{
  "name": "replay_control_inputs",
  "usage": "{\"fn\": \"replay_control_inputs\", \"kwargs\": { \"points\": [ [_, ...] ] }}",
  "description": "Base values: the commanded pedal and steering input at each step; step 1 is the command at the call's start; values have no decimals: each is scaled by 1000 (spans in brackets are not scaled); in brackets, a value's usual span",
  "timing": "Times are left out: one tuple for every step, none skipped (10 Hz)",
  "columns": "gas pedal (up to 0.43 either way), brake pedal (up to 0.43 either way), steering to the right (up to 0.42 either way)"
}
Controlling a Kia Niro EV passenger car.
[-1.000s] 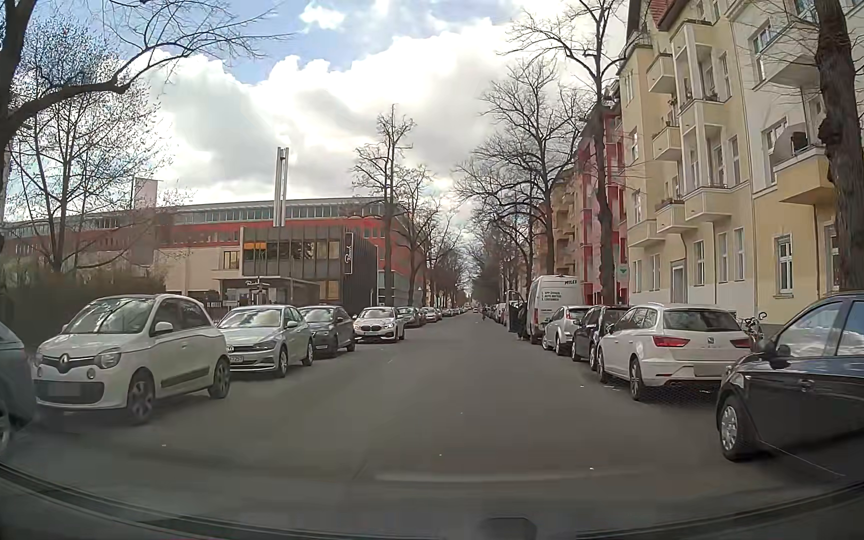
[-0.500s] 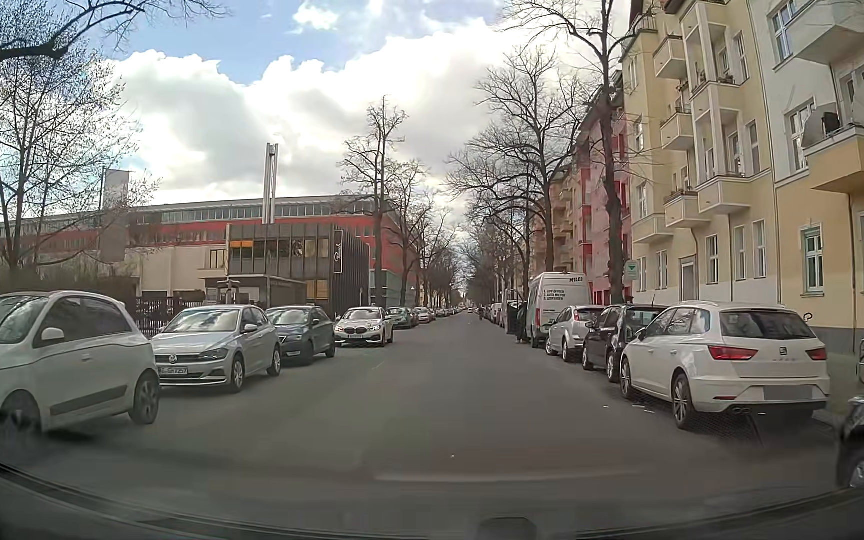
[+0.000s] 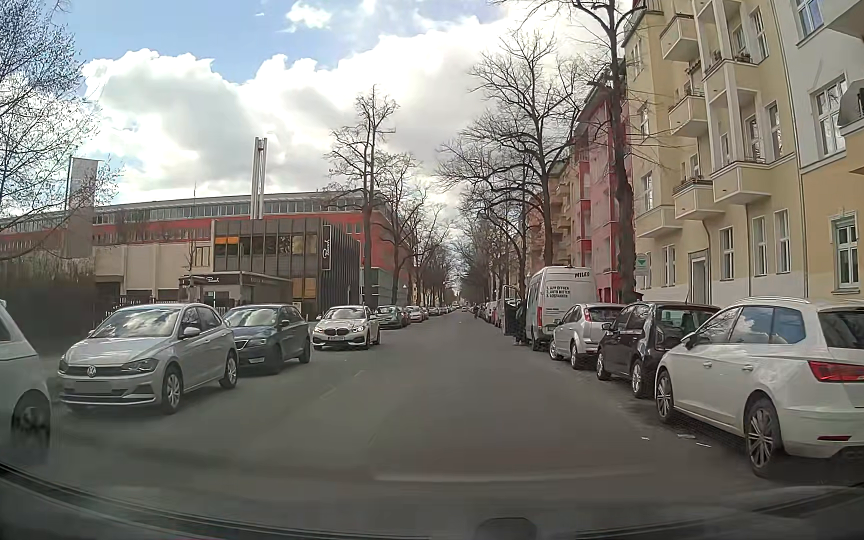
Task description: Follow the waypoints while adhering to traffic rules and regulations
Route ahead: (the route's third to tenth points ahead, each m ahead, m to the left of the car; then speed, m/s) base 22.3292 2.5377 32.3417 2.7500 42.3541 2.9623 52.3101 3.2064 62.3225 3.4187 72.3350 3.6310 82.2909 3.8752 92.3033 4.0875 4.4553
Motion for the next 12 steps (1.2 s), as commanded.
{"fn": "replay_control_inputs", "kwargs": {
  "points": [
    [39, 30, 18],
    [39, 24, 11],
    [39, 30, 8],
    [39, 30, 8],
    [39, 30, 8],
    [47, 30, 8],
    [47, 24, 8],
    [47, 24, 8],
    [67, 30, 6],
    [79, 30, 0],
    [79, 30, -7],
    [79, 30, -8]
  ]
}}
